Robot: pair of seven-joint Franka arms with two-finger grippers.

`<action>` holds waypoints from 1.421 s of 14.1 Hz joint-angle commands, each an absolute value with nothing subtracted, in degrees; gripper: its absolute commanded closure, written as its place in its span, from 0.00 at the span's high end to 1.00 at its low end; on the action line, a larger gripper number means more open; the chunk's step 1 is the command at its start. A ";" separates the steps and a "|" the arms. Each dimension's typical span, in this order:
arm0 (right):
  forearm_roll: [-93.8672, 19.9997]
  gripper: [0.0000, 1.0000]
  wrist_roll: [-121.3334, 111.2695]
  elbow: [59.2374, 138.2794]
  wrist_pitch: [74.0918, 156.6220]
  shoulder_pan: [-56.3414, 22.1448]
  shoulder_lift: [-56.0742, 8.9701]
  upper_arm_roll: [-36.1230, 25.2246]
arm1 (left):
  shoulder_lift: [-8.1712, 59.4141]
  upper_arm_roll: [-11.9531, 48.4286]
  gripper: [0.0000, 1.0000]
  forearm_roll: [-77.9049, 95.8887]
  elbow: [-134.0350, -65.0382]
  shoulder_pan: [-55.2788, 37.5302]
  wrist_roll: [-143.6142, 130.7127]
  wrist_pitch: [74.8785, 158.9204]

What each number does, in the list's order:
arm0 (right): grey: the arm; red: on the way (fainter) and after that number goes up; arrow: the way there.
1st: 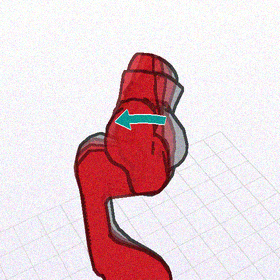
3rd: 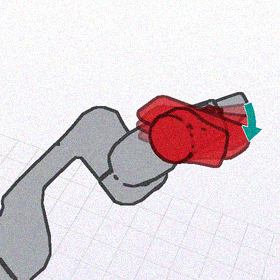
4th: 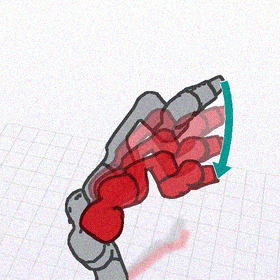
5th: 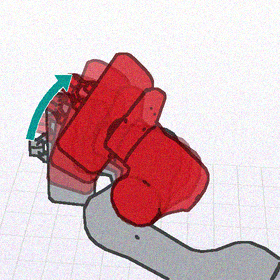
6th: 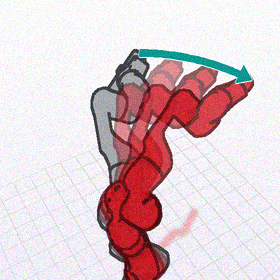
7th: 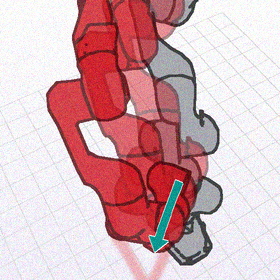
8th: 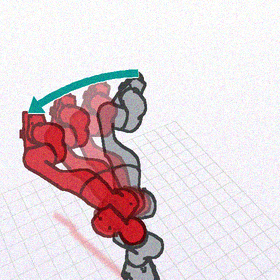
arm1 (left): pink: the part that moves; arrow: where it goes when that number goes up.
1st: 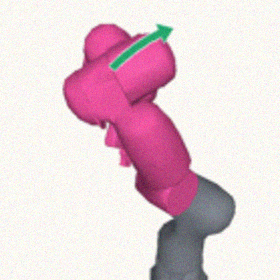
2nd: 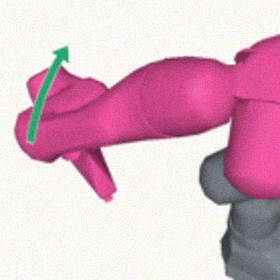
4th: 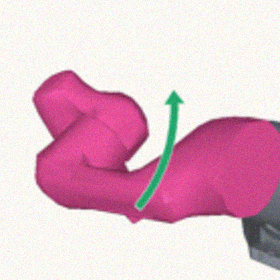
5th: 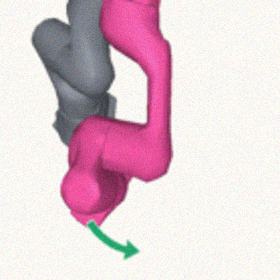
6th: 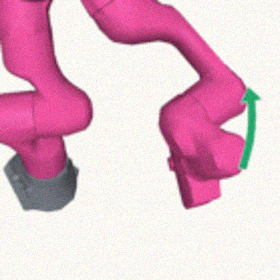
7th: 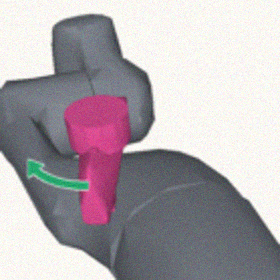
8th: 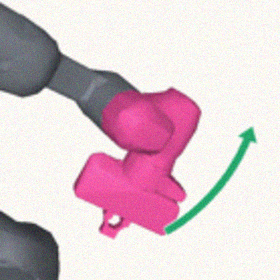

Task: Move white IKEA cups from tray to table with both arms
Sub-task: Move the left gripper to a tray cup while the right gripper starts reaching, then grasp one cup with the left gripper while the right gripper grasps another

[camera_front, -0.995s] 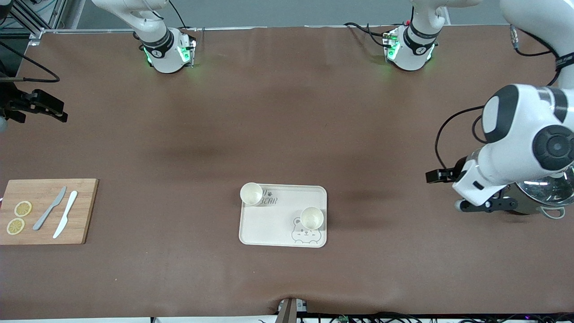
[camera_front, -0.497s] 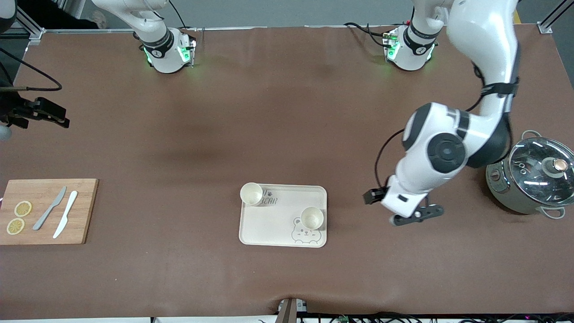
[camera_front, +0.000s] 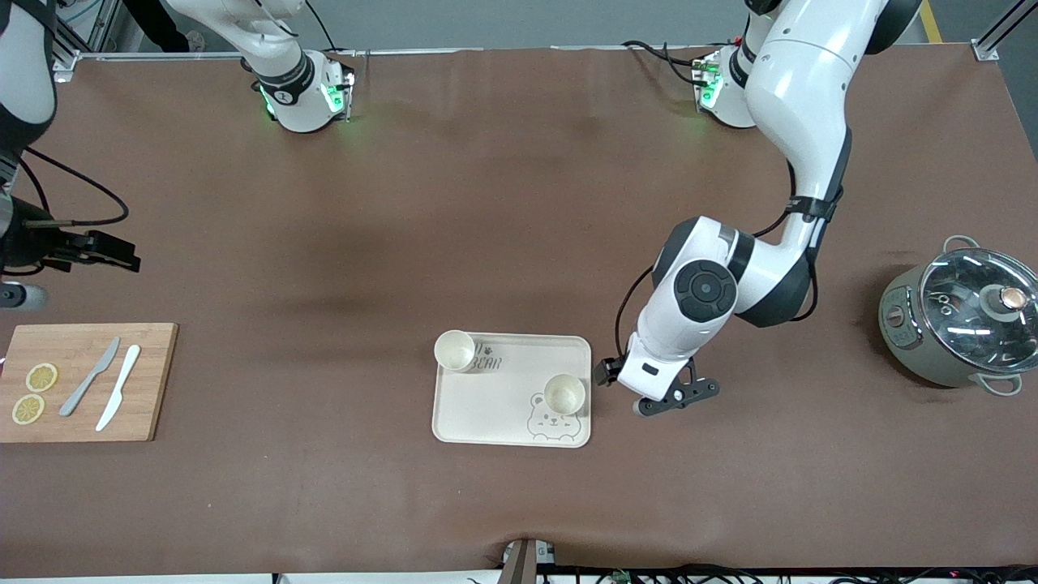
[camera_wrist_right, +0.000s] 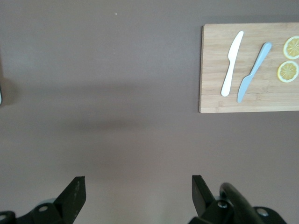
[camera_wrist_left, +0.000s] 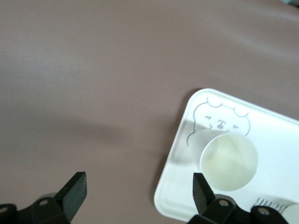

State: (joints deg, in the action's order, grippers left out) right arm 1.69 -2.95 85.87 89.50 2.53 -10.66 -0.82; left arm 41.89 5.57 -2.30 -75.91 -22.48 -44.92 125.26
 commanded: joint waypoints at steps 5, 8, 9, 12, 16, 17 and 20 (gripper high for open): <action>1.59 1.00 -2.99 84.29 89.65 3.08 -15.38 -0.09 | 47.37 5.10 0.80 -1.67 -73.92 -26.01 -49.13 134.98; -0.17 1.00 -2.81 84.90 89.57 2.46 -15.82 0.00 | 49.22 5.01 0.71 -1.67 -74.00 -26.98 -52.12 138.07; -0.18 1.00 -2.73 84.99 89.47 2.20 -15.91 0.00 | 49.57 5.01 0.69 -1.67 -74.09 -26.98 -52.21 138.16; -0.79 1.00 0.07 86.12 89.30 0.27 -15.82 0.09 | 51.06 5.01 0.50 -1.76 -74.18 -27.24 -52.21 138.25; -7.54 1.00 8.17 86.84 89.82 -1.05 -16.08 0.09 | 51.15 5.01 0.00 -1.76 -74.18 -27.07 -51.85 138.34; -8.60 1.00 8.78 86.84 90.00 -1.40 -16.69 0.09 | 51.07 5.01 0.00 -1.76 -74.18 -27.07 -51.94 138.34; -9.14 1.00 14.13 86.84 91.84 -3.77 -18.02 0.09 | 50.10 4.83 0.00 -2.28 -74.18 -27.16 -51.59 138.25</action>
State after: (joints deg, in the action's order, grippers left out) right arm -8.15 10.18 86.95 90.48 -2.34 -17.06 0.16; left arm 50.55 5.57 -2.30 -74.86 -26.57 -51.73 138.37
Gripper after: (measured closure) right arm 0.000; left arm 0.965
